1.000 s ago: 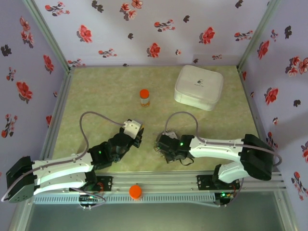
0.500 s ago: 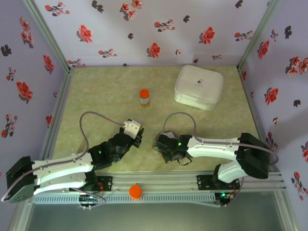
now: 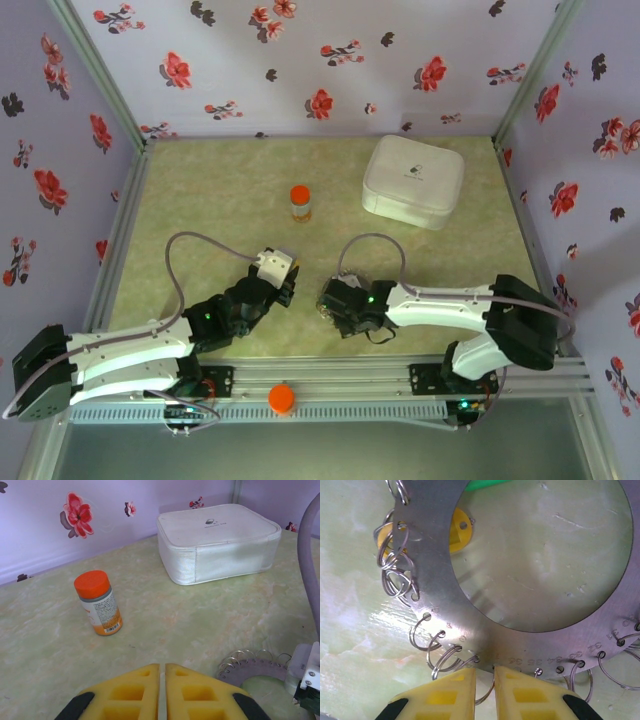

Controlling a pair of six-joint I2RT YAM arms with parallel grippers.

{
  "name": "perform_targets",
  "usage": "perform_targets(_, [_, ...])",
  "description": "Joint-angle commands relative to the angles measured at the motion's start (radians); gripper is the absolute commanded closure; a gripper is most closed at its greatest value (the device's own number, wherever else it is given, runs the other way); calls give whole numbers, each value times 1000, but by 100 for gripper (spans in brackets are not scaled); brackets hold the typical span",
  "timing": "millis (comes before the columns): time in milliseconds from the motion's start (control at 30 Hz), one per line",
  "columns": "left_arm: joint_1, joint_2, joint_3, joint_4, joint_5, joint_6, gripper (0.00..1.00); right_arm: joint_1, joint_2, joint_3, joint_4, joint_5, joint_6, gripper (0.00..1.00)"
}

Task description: Put the keys on the keyring

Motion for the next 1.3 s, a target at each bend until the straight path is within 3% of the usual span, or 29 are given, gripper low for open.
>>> perform_targets(0, [7, -6, 6, 2, -31, 7, 87, -2, 12, -14, -1, 16, 27, 82])
perform_targets(267, [7, -6, 7, 1, -30, 8, 87, -2, -2, -17, -14, 26, 65, 79])
perform_targets(533, [7, -9, 6, 1, -29, 10, 87, -5, -155, -59, -32, 58, 206, 74])
perform_targets(700, [7, -4, 2, 11, -28, 11, 87, -13, -247, -165, 55, 7, 299, 73])
perform_targets(1067, [7, 3, 7, 9, -22, -2, 87, -57, -239, -312, 324, -99, 374, 71])
perform_targets(1267, [8, 4, 7, 7, -19, -8, 87, -71, -243, -350, 376, -104, 384, 71])
